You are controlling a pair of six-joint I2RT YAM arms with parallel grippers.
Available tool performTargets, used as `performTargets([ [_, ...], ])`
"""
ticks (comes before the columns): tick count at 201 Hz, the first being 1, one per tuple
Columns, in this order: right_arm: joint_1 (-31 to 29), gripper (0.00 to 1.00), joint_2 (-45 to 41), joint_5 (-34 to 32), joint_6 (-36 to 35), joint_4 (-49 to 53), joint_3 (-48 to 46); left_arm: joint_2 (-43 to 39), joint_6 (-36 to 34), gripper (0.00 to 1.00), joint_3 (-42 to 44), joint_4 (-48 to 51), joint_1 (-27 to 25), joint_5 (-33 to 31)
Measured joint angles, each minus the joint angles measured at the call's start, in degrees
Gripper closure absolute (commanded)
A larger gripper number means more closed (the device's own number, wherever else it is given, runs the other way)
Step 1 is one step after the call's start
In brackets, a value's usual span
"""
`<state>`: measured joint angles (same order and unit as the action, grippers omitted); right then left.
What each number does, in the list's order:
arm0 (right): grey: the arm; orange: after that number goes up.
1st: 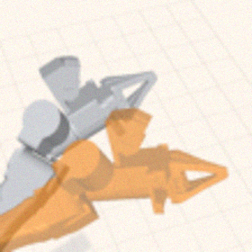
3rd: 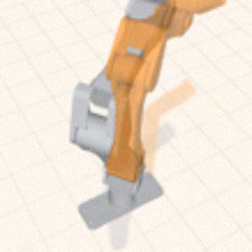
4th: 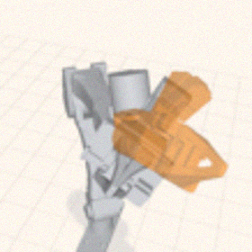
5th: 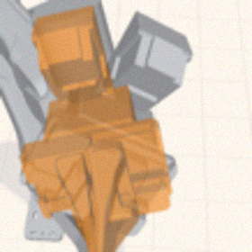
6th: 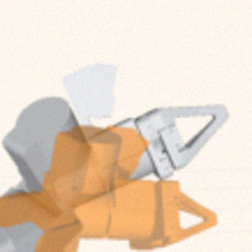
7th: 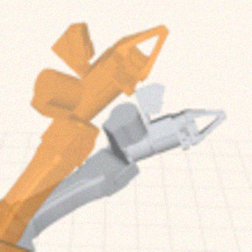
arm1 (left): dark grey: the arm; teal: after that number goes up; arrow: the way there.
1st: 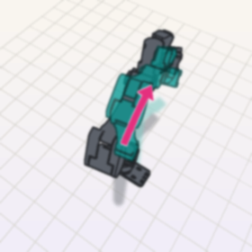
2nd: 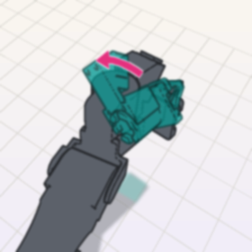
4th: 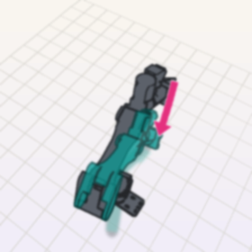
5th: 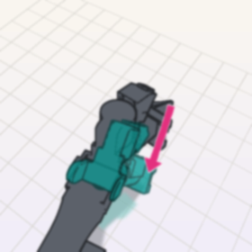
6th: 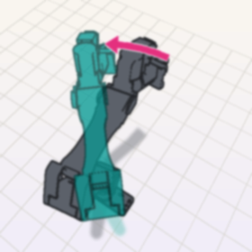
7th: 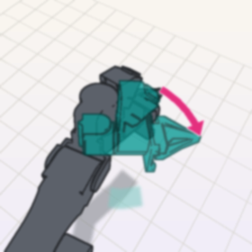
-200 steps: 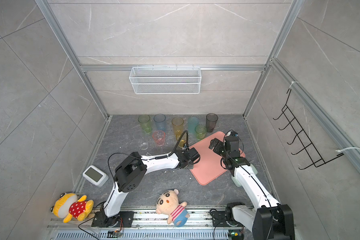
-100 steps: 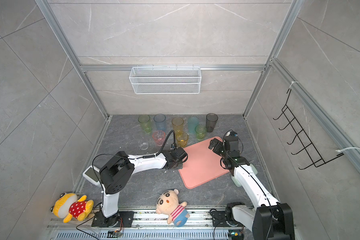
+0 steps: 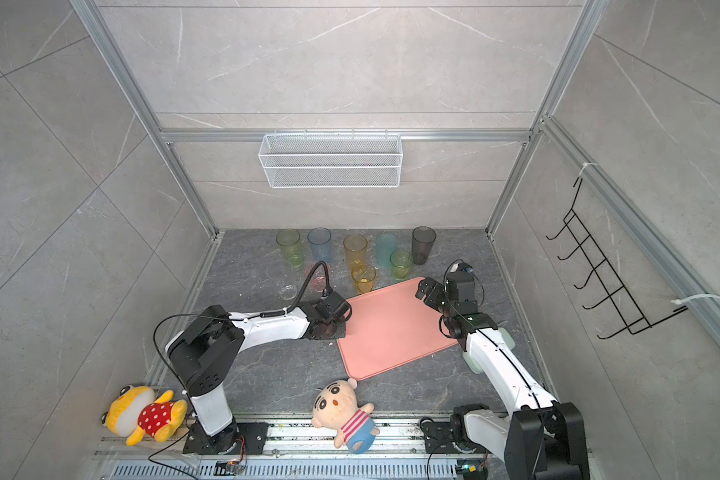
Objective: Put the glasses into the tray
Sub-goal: 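Drag the pink tray with the left gripper toward the table centre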
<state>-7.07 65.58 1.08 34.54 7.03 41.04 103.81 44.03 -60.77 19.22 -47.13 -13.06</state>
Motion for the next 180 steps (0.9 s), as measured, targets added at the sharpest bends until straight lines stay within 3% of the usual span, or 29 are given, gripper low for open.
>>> performTargets([
  [97,-0.48,0.02,0.48,-0.02,0.00,0.00,0.00,-5.68,-11.04,0.96,6.75,-2.14,8.74,4.50],
  [180,-0.79,0.02,0.48,-0.04,-0.02,0.00,0.00,-8.22,-16.85,0.96,9.05,-1.03,15.21,6.34],
])
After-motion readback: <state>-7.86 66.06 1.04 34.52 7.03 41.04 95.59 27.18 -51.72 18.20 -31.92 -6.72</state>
